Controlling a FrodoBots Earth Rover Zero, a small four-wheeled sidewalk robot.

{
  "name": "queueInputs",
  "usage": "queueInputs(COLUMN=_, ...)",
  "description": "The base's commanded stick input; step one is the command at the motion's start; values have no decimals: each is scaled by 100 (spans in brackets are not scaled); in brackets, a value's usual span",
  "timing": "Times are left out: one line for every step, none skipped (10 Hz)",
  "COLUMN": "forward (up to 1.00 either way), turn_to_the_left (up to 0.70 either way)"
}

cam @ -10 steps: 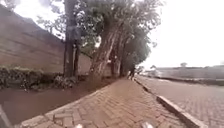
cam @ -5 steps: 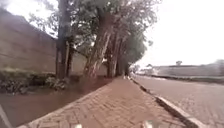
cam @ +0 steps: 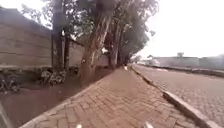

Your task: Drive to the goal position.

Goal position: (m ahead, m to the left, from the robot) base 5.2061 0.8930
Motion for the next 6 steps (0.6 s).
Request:
queueInputs(forward=50, turn_to_the_left=-50)
queueInputs(forward=50, turn_to_the_left=-50)
queueInputs(forward=50, turn_to_the_left=-50)
queueInputs(forward=50, turn_to_the_left=-50)
queueInputs(forward=50, turn_to_the_left=-38)
queueInputs(forward=50, turn_to_the_left=-13)
